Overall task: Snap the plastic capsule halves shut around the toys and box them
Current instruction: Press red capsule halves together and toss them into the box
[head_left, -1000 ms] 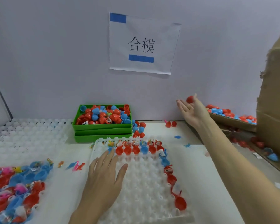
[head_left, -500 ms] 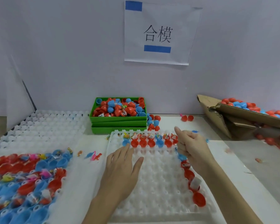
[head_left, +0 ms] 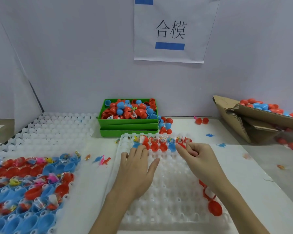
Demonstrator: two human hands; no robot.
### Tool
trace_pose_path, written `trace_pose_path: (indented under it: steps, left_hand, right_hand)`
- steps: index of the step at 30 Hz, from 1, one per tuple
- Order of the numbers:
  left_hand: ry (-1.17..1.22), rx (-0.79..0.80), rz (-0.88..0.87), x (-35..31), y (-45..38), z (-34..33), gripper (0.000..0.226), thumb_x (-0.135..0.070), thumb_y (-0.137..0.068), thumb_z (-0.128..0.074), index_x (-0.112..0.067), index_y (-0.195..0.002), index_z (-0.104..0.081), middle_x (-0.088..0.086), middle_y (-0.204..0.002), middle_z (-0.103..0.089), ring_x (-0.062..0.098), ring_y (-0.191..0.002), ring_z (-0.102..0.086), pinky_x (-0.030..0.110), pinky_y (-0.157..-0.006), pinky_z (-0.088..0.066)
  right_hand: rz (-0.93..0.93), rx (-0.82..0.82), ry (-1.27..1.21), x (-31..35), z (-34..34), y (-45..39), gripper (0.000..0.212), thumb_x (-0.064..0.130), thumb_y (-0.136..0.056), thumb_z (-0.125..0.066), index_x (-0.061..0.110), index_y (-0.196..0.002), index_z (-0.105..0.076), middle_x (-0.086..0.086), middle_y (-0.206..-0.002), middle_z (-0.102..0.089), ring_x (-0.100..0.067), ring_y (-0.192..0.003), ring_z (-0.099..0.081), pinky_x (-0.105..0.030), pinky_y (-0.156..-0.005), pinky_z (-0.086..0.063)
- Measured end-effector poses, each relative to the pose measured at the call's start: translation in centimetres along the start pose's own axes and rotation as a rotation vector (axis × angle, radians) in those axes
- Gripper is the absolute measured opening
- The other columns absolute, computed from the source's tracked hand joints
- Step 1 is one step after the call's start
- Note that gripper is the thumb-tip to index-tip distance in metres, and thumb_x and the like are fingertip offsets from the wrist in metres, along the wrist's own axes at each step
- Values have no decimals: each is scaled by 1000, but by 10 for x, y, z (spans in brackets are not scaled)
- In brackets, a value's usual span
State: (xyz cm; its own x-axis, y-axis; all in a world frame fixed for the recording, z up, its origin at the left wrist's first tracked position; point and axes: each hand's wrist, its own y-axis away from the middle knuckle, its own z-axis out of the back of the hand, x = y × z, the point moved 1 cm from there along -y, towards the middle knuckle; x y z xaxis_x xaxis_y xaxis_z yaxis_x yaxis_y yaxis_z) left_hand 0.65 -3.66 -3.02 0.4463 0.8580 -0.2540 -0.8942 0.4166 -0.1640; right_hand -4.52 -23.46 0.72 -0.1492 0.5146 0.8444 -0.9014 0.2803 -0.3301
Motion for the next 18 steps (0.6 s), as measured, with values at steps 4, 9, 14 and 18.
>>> trace_pose_path:
  steps: [4,9,14,18]
  left_hand:
    - [41,-128,-72,-4,3,8,59,-51,-107,-12,-25,-141,-52,-12,-142,-46,8,-136,-39,28,-116,-23]
    - [149,-466,-293,-9,19,26,36,-27,-107,-43,-10,-108,-75,0,-110,-70,18,-96,-67,31,-86,-57]
    - [106,-601,-545,-12,31,28,20,-21,-103,-63,-7,-101,-77,1,-104,-73,18,-93,-67,29,-84,-57]
    - [121,-612,-661,-22,38,28,27,-30,-103,-67,-10,-88,-77,0,-97,-73,17,-91,-66,25,-86,-54]
  right_hand:
    - [25,19,68,-4,-6,2,58,30,-97,-69,-4,-63,-37,2,-47,-31,-10,-48,-35,-9,-60,-43]
    - [-131,86,-25,4,-7,1,32,37,-96,-67,8,-84,-59,1,-69,-65,-5,-59,-62,-16,-58,-53]
    - [-259,317,-444,14,-8,7,37,33,-99,-59,31,-135,-59,5,-123,-73,-15,-110,-73,-31,-88,-62]
    - [-210,473,-545,14,-8,11,31,17,-106,-51,20,-130,-70,-5,-121,-75,-24,-115,-71,-27,-91,-59]
